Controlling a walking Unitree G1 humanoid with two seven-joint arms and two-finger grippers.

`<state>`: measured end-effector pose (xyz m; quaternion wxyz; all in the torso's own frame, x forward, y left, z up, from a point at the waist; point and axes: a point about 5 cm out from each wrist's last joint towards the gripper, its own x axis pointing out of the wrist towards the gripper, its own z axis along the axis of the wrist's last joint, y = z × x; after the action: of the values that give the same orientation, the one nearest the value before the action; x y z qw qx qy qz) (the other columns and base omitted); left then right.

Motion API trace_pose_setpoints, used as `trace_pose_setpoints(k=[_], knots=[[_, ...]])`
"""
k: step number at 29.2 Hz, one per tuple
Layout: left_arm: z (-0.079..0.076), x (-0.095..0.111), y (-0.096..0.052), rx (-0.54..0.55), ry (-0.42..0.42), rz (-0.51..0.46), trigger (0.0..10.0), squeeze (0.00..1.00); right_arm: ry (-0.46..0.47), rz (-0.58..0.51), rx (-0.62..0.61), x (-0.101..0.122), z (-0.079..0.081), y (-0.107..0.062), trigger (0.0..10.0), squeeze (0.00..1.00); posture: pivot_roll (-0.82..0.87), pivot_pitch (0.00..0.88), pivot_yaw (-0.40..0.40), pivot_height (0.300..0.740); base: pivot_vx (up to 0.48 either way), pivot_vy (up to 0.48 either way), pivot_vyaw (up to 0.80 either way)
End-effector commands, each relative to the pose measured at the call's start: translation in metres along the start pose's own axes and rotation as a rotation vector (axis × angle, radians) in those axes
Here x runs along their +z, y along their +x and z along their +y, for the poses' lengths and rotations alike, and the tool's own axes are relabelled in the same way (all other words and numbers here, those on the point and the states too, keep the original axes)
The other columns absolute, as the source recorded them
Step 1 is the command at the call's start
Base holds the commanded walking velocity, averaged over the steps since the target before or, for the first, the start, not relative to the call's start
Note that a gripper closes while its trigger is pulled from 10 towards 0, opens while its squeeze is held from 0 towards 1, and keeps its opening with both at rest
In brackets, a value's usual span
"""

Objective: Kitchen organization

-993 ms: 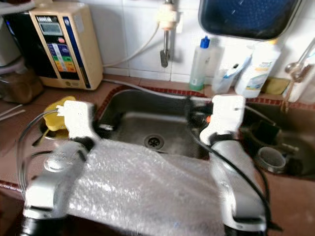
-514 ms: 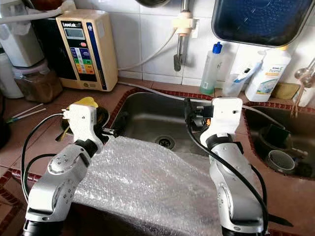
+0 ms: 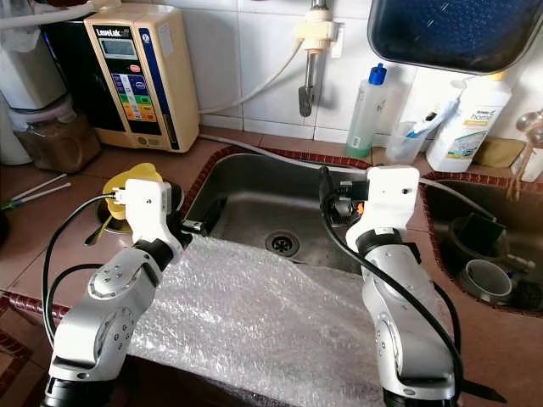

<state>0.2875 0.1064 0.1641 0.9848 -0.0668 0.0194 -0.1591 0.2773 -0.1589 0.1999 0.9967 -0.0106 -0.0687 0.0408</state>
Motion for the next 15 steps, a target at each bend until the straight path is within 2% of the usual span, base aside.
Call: trace_pose_setpoints(k=[1,8,15], knots=[[0.0009,0.0001,0.0004,0.009,0.013,0.01,10.0,0.0,0.008,0.006,0.004,-0.0007,0.0002,-0.0002,10.0,0.0,-0.04,0.0,0.016,0.74,0.0,0.0,0.0],[0.0018,-0.0037,0.0006,0.031,0.015,0.045,10.0,0.0,0.009,0.011,0.004,-0.0013,0.0003,-0.0004,10.0,0.0,-0.04,0.0,0.014,0.74,0.0,0.0,0.0],[0.0048,-0.0021,0.0016,0.039,0.019,0.034,10.0,0.0,0.009,0.014,0.01,-0.002,0.001,-0.0005,10.0,0.0,-0.04,0.0,0.016,0.74,0.0,0.0,0.0]])
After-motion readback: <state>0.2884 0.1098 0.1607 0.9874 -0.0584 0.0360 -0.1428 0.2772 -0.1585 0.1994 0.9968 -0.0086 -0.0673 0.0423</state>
